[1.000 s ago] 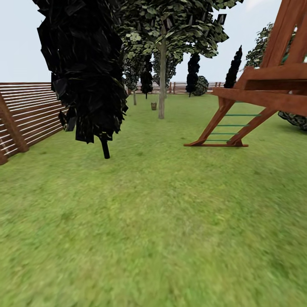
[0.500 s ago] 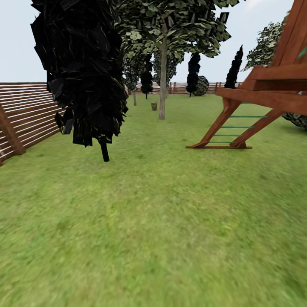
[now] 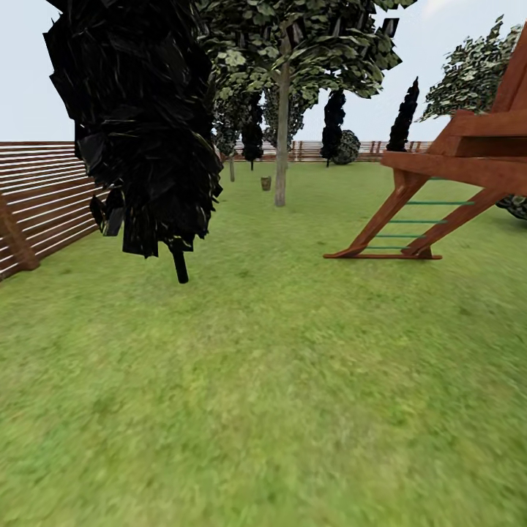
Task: Take the three Easter eggs out of the wicker basket on the lawn in the garden, then place them on the lawn next to a single tree (choose any tree) so that all three eggs are next to the same tree and none are left in the basket.
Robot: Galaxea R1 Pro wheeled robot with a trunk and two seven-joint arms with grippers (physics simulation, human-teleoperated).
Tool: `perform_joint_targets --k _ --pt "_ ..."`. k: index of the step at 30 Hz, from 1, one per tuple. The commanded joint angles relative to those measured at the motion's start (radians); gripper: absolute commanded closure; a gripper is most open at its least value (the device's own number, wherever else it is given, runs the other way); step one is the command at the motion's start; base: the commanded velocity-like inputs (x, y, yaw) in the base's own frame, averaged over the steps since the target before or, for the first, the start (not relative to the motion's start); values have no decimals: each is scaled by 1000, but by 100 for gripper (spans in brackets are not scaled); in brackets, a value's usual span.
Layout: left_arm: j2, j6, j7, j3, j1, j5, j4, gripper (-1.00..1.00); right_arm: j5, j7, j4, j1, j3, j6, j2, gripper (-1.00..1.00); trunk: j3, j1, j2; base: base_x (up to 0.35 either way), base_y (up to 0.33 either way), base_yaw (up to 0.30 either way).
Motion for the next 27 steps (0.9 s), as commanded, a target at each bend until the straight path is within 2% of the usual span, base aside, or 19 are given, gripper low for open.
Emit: perform_joint_targets --k 1,18,27 --pt "0 -1 1 3 0 -4 -1 -100 -1 -1 1 -1 0 -3 0 -100 -1 1 -1 333 127 0" --pt "-1 -1 1 3 0 -3 16 -100 -1 -1 1 -1 0 -3 0 -100 -1 1 -1 333 106 0" --pt "-2 -1 1 3 0 -2 15 -100 -1 -1 1 -1 0 -3 0 -100 -1 1 -1 333 16 0"
